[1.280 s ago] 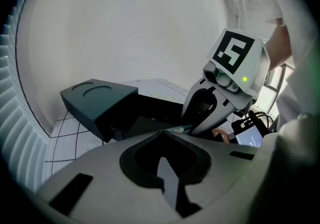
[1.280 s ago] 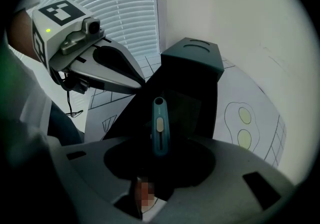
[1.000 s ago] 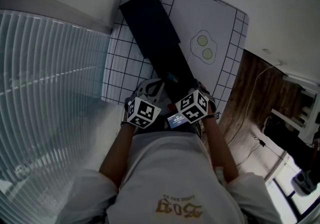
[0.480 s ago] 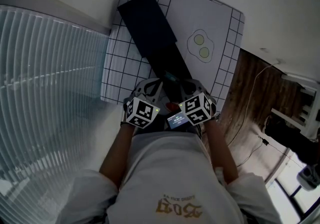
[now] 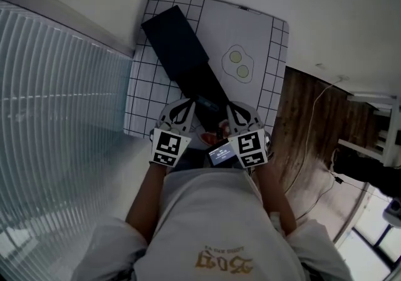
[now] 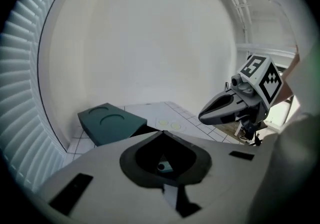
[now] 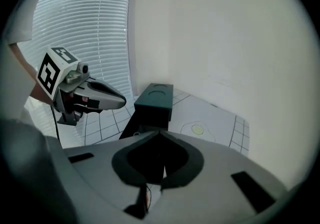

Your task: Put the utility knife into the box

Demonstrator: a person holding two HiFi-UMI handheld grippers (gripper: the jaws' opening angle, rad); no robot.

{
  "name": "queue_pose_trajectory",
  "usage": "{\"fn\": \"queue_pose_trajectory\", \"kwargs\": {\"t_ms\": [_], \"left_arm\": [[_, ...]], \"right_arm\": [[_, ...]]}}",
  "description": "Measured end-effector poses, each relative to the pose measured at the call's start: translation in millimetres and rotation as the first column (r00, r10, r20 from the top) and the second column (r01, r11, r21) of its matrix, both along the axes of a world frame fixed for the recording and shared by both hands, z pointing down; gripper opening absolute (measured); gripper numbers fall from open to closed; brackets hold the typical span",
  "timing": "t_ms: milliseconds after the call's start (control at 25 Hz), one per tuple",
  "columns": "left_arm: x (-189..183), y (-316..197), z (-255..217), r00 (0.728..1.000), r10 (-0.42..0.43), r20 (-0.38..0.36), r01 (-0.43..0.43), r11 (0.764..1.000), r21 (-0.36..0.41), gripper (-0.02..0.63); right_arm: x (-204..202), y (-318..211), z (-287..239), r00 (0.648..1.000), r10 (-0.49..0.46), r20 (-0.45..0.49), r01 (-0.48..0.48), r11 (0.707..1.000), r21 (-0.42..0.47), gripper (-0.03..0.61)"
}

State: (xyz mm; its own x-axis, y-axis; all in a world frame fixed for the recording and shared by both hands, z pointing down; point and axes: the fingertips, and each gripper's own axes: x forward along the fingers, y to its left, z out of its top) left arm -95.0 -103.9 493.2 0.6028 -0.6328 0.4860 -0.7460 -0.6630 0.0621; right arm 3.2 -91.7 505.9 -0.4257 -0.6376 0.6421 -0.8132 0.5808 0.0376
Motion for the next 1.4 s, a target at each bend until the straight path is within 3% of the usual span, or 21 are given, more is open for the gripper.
{"fn": "queue_pose_trajectory", "kwargs": {"t_ms": [200,440,640,1040,1160,1400], "left_arm": [[12,-3,-55,1.000,0.016,0.001,-0.016,0.989,0.148,0.006],[27,3,-107,0.999,0.027,-0.026,-0.019,0.961,0.277,0.006],[34,9,-137,0.992,0.003,-0.122,0.038,0.944,0.328,0.006],[40,19,-181,0.990,0.022,-0.139,0.038,0.906,0.422,0.006],[37,16,-181,0.994,0.023,-0.105,0.026,0.895,0.445,0.006],[32,12,-183,0.993,0.009,-0.119,0.044,0.898,0.437,0.006]], "right_arm": [[28,0,-50,0.989,0.118,0.092,-0.128,0.985,0.114,0.008],[38,11,-99,0.972,0.159,0.171,-0.196,0.954,0.226,0.008],[35,15,-128,0.969,0.153,0.195,-0.209,0.928,0.308,0.008],[60,18,-179,0.943,0.200,0.267,-0.302,0.851,0.429,0.006],[61,20,-180,0.944,0.194,0.267,-0.299,0.844,0.444,0.006],[61,18,-178,0.943,0.194,0.271,-0.301,0.845,0.443,0.006]]}}
